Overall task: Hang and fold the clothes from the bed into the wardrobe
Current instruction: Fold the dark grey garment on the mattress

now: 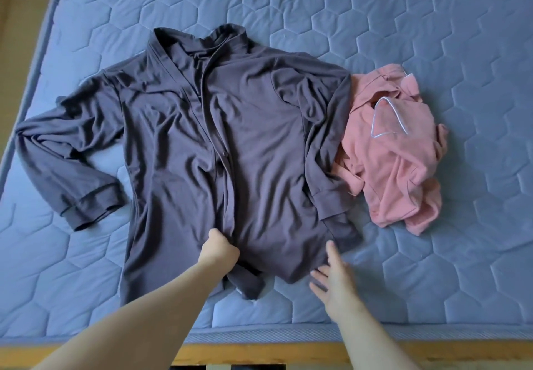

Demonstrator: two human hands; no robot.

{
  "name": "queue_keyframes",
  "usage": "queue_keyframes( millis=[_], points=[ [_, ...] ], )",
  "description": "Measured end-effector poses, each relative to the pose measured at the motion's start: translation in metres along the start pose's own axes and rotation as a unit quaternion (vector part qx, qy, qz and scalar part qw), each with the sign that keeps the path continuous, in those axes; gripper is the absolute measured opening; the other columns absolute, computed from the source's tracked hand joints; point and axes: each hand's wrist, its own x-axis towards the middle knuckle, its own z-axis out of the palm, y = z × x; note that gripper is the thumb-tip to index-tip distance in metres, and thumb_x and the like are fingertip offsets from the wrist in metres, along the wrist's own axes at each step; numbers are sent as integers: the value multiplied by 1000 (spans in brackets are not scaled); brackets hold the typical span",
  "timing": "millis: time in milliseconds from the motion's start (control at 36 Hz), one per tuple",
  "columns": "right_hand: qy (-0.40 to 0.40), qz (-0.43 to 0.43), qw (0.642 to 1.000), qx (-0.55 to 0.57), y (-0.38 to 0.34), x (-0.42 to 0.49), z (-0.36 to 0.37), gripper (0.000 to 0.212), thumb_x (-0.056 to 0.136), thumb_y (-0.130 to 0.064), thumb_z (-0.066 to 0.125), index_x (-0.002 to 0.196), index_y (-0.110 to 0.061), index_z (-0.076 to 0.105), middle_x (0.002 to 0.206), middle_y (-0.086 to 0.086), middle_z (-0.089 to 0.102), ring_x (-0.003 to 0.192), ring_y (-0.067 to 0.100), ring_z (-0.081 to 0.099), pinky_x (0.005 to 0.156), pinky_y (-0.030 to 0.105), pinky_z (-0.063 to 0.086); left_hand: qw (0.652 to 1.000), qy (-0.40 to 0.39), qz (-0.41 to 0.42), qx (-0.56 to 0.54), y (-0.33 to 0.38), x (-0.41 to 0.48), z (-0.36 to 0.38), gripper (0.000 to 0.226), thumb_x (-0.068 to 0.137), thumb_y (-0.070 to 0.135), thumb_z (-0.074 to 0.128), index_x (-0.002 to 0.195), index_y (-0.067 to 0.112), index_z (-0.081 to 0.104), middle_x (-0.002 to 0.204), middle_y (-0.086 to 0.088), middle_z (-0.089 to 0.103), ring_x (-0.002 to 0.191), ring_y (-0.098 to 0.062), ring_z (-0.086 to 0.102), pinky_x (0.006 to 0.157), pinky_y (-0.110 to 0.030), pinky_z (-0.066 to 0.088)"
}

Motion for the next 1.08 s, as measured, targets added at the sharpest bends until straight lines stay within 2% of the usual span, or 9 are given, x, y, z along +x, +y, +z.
queue_keyframes(
  millis=[139,222,333,417,556,694,806,972,1083],
  points=[
    [-21,34,990,135,-1,5,11,18,90,-18,60,106,-12,55,98,7,58,90,20,55,80,34,44,994,-2,2,-107,-7,13,-4,16,88,0,38,91,5,53,103,-20,55,98,-38,57,72,-42,55],
    [-36,62,970,230,-9,6,13,7,89,-13,60,96,-13,57,80,2,55,68,13,48,52,20,43,943,-30,-27,-331,-10,13,-10,29,92,-2,33,81,15,54,93,-15,59,78,-28,59,57,-38,58],
    [-59,96,981,159,-11,8,14,14,87,-13,63,78,-16,52,70,0,41,53,10,29,30,12,24,936,-47,-22,-349,-17,12,-13,27,99,10,34,84,20,54,81,-7,52,64,-21,52,52,-34,55],
    [-86,111,986,88,-9,11,19,9,86,-17,65,91,-17,58,75,0,45,56,11,37,38,15,34,944,-77,-18,-319,-22,12,-13,15,98,16,43,86,19,52,83,-8,53,64,-22,55,54,-35,57],
    [-37,99,979,177,0,13,16,37,97,-11,48,134,-8,45,133,11,50,127,27,45,93,36,41,957,-142,-22,-254,-25,12,-16,27,85,-8,52,103,11,54,90,-12,58,71,-21,59,46,-29,56],
    [73,61,979,181,13,9,2,41,93,-5,53,134,-5,45,133,16,51,119,37,51,89,45,47,972,-175,-32,-153,-20,6,-22,33,83,-12,44,101,12,56,79,-8,57,62,-19,56,38,-21,47],
    [212,-21,977,-6,14,12,10,35,89,-4,58,121,6,49,121,22,55,94,34,53,85,46,48,984,-177,-12,-6,-11,7,-27,25,83,1,55,106,11,56,73,-7,55,58,-19,56,46,-25,54],
    [239,-220,930,-171,0,-11,48,23,82,-4,62,100,4,51,110,25,56,102,39,55,77,39,40,977,18,97,190,16,0,-36,46,77,56,62,92,16,43,93,-1,54,89,-24,59,69,-29,44],
    [153,-250,933,-210,-7,-15,74,16,85,-7,55,93,-12,42,106,15,56,93,31,52,69,29,30,967,183,159,79,48,5,-45,50,82,58,53,99,15,37,114,-5,50,107,-29,54,74,-36,41]
  ],
)
